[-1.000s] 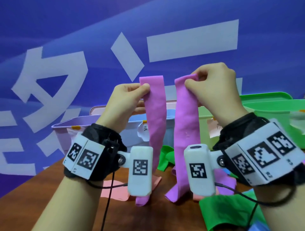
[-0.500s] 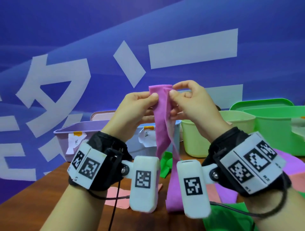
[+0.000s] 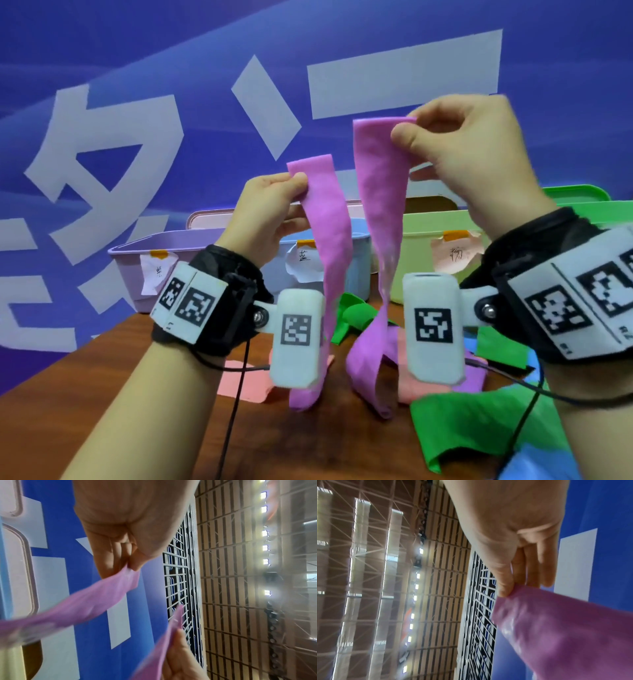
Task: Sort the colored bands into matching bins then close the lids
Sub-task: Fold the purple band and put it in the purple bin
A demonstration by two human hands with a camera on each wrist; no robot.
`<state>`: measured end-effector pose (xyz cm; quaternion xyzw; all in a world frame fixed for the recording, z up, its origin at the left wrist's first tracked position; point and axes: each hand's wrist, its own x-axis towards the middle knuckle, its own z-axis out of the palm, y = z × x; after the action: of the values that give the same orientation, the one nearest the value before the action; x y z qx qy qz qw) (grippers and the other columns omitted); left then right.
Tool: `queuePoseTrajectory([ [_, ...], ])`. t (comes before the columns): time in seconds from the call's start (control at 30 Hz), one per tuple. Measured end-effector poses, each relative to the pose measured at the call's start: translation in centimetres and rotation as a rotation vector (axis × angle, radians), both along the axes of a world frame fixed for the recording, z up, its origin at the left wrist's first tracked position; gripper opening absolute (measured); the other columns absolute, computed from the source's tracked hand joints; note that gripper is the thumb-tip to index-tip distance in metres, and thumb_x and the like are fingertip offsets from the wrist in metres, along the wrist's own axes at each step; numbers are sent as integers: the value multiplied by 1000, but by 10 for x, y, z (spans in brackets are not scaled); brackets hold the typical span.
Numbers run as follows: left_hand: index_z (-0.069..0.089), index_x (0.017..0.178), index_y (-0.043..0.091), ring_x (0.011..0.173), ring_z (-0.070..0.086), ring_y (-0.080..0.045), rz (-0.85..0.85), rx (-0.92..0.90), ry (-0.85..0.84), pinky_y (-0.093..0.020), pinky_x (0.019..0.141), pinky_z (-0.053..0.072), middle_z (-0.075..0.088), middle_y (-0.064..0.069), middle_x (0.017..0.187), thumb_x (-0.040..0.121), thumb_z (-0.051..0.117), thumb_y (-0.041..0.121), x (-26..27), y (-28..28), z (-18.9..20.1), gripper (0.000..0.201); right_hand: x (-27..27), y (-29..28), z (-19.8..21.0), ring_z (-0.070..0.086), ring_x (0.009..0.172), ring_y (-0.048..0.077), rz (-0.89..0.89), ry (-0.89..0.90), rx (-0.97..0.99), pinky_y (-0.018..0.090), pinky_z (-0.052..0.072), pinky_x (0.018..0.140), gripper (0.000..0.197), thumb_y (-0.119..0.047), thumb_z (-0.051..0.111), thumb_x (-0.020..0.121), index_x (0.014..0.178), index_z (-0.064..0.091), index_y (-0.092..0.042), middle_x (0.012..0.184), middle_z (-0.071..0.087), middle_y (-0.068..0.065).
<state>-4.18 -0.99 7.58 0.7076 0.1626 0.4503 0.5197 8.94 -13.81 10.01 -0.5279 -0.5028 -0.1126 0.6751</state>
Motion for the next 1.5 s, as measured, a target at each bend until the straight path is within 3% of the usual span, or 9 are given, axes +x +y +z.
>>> queuePoseTrajectory([
  [0.2, 62, 101, 12, 63, 62, -10, -92, 33, 33, -20, 64, 53, 63, 0, 86, 102, 39, 24, 2, -1, -3, 26, -6, -9, 1, 57, 51, 6, 325, 38, -105, 20, 53, 51, 14, -10, 64, 86, 74, 59, -17, 61, 59, -4],
  [0.33, 62, 115, 6, 64, 61, -11, -161, 92, 61, -21, 62, 52, 64, -5, 92, 100, 45, 25, 8, -11, -3, 31, -11, 15, -12, 52, 43, 4, 215, 37, -109, 26, 56, 49, 20, -5, 67, 82, 69, 58, -17, 59, 55, -2],
  [0.47, 66, 113, 20, 68, 65, -11, -219, 125, 43, -22, 61, 54, 69, -3, 90, 98, 47, 22, 9, -19, -4, 24, -5, 29, -22, 52, 48, 5, 125, 35, -110, 24, 51, 47, 18, -7, 70, 79, 70, 60, -20, 63, 58, -1],
  [0.6, 66, 116, 14, 77, 64, -18, -201, 90, 73, -26, 64, 56, 66, -7, 99, 99, 41, 19, 10, -16, -5, 30, 1, 30, -25, 56, 55, 11, 84, 23, -103, 27, 53, 49, 19, -9, 69, 80, 69, 59, -21, 67, 59, 0],
  [0.77, 64, 110, 6, 69, 65, -16, -176, 80, 85, -24, 56, 53, 66, -5, 90, 100, 33, 13, 7, -16, -2, 34, 2, 31, -26, 58, 59, 13, 25, 0, -107, 33, 57, 51, 18, -13, 68, 82, 70, 59, -22, 67, 57, -1],
  [0.97, 70, 102, 18, 69, 66, -17, -212, 193, 112, -28, 57, 55, 69, -3, 83, 102, 33, 29, 4, -20, -2, 39, -2, 31, -26, 58, 53, 13, -90, -75, -109, 29, 56, 45, 8, -15, 69, 80, 78, 61, -13, 68, 58, 3],
  [1.23, 66, 91, 10, 59, 63, -10, -44, 297, 68, -20, 49, 49, 63, -1, 74, 99, 46, 18, 3, -16, -1, 23, -9, 34, -23, 55, 53, 14, -192, -184, -129, 32, 53, 56, 21, -22, 65, 84, 101, 58, -14, 63, 53, 0],
  [1.37, 68, 91, 12, 60, 64, -9, 10, 349, 33, -21, 51, 50, 66, 4, 69, 98, 47, 17, -3, -21, 5, 22, -19, 22, -14, 58, 58, 13, -261, -277, -124, 35, 54, 62, 10, -31, 66, 80, 80, 61, -22, 64, 56, -5],
  [1.5, 66, 97, 12, 65, 64, -8, -68, 393, -95, -25, 56, 52, 67, 7, 73, 99, 46, 16, -15, -36, 20, 21, -41, -9, 7, 63, 69, 15, -314, -353, -64, 42, 53, 66, 15, -41, 62, 72, 76, 61, -26, 71, 63, -4],
])
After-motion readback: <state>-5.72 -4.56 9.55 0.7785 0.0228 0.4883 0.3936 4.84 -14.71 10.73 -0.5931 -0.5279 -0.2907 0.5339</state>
